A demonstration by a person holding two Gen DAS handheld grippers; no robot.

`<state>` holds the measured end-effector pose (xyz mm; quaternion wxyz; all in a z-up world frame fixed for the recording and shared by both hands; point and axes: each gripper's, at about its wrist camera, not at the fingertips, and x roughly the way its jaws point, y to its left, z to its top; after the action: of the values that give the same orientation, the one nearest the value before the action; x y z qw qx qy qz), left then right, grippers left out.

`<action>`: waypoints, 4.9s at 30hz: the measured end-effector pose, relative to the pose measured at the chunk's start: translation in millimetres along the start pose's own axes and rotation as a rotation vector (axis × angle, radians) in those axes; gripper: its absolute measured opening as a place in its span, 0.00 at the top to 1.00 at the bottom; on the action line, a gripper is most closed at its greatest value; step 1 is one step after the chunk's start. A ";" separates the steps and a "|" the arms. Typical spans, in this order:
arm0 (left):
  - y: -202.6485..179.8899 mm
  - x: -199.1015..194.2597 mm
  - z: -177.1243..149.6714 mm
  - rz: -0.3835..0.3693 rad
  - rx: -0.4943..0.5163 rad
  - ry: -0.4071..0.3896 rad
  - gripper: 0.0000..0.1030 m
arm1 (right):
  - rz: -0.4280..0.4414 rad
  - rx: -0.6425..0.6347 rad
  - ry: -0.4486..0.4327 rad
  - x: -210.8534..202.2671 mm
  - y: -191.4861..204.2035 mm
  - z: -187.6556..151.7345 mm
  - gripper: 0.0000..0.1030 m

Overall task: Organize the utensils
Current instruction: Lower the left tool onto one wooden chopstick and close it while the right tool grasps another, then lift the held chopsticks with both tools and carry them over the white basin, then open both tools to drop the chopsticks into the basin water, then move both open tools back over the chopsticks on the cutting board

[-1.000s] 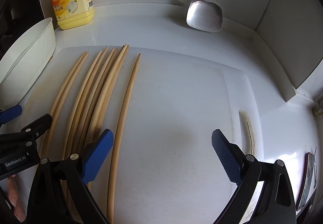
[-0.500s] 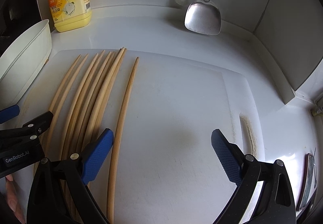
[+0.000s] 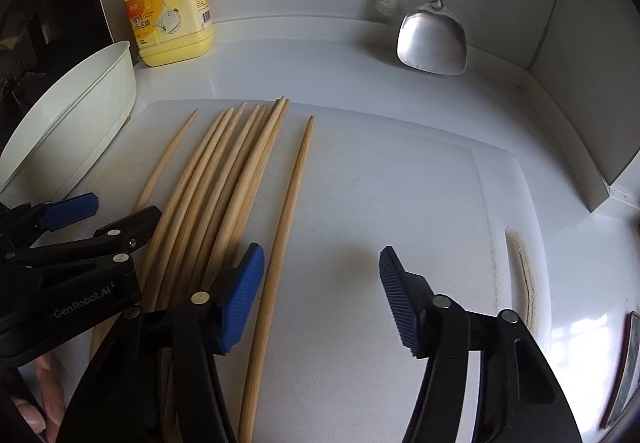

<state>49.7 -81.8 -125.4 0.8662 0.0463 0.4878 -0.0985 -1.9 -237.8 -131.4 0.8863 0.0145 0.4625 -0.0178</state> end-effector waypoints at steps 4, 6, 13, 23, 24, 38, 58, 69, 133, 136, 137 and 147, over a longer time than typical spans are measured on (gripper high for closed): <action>-6.9 -3.1 -1.3 -0.014 0.024 -0.010 0.47 | 0.018 -0.034 -0.004 -0.9 5.5 0.0 0.64; -11.6 -3.9 -1.1 -0.016 0.034 -0.013 0.54 | 0.021 -0.053 -0.008 -0.7 8.5 0.3 0.74; -21.3 -3.8 2.1 -0.025 0.066 -0.001 0.92 | 0.015 -0.064 -0.010 1.1 9.1 1.2 0.94; -11.6 -5.9 3.5 -0.073 0.034 0.025 0.93 | 0.054 0.023 0.010 -1.7 -6.3 -2.3 0.94; -11.4 -7.6 3.0 -0.076 0.034 0.023 0.93 | 0.056 0.033 0.012 -3.0 -8.6 -3.1 0.94; 33.1 -79.5 20.6 -0.129 -0.017 -0.067 0.93 | 0.129 0.064 -0.080 -65.6 2.4 25.8 0.94; 246.8 -103.7 88.8 0.035 -0.182 -0.162 0.93 | 0.420 -0.067 -0.146 -48.5 213.4 162.3 0.94; 275.0 -29.9 95.1 0.003 -0.174 -0.037 0.93 | 0.402 -0.066 0.013 21.1 265.6 176.1 0.94; 218.2 -89.7 52.9 0.077 -0.173 -0.057 0.13 | 0.219 -0.018 -0.056 -50.4 168.2 110.8 0.40; 192.6 -97.2 50.1 0.044 -0.145 -0.080 0.13 | 0.185 0.007 -0.060 -60.7 141.5 97.2 0.39; 182.8 -98.1 49.8 0.032 -0.135 -0.086 0.13 | 0.172 0.019 -0.063 -65.9 131.6 91.8 0.39; 87.1 -102.5 36.8 -0.064 -0.013 -0.111 0.12 | 0.034 0.152 -0.022 -62.9 37.8 38.5 0.39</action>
<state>47.5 9.6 -20.1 0.8887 0.0195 0.4407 -0.1252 -4.5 -200.6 -57.5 0.8879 0.0893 0.4496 -0.0379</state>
